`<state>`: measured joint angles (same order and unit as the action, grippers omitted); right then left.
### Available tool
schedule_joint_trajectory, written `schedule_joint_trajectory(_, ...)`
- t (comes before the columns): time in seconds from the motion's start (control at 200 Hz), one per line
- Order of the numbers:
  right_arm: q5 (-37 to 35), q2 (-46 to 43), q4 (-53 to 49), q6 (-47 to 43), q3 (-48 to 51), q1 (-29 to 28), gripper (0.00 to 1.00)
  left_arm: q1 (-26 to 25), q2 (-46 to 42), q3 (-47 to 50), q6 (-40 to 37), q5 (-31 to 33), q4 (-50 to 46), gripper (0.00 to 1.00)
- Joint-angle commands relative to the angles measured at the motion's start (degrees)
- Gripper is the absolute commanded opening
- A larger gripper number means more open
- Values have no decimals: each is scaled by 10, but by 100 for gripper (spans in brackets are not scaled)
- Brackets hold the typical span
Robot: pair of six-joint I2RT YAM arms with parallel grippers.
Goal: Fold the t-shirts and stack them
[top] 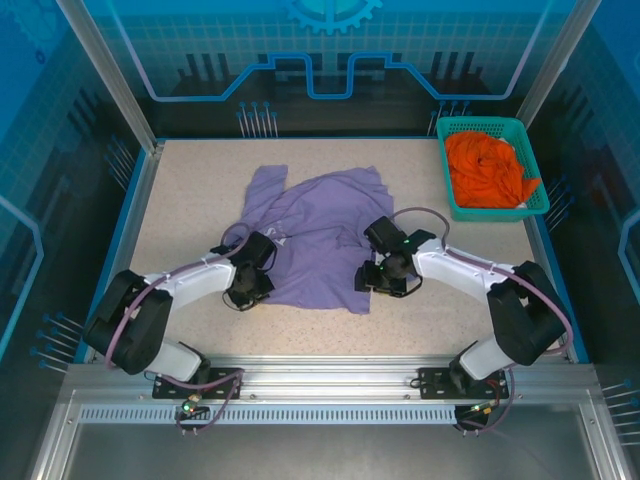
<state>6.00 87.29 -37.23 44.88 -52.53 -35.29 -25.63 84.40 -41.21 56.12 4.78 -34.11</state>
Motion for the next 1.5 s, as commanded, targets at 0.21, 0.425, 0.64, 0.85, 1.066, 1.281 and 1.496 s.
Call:
schedule_joint_trajectory(0.21, -12, 64, 33, 61, -5, -62, 50, 125, 56, -60, -36, 85, 112, 0)
schedule_joint_trajectory(0.425, -17, 118, 60, 110, -16, -85, 40, 156, 117, -144, -22, 51, 124, 0)
schedule_joint_trajectory(0.64, -8, 144, 106, 157, -38, -117, 35, 196, 218, -298, -42, 27, 89, 0)
schedule_joint_trajectory(0.85, -39, 100, 71, 140, -70, -120, 37, 242, 303, -456, -63, -5, 27, 5)
schedule_joint_trajectory(1.066, -70, -43, 38, 119, -20, -59, 49, 241, 288, -528, -75, -44, -22, 61)
schedule_joint_trajectory(1.281, -44, -220, 96, 78, 122, 44, 60, 169, 107, -306, -31, -26, 40, 74)
schedule_joint_trajectory(1.496, -11, -348, 203, 18, 239, 104, 69, 26, -38, -123, -7, 21, 34, 71)
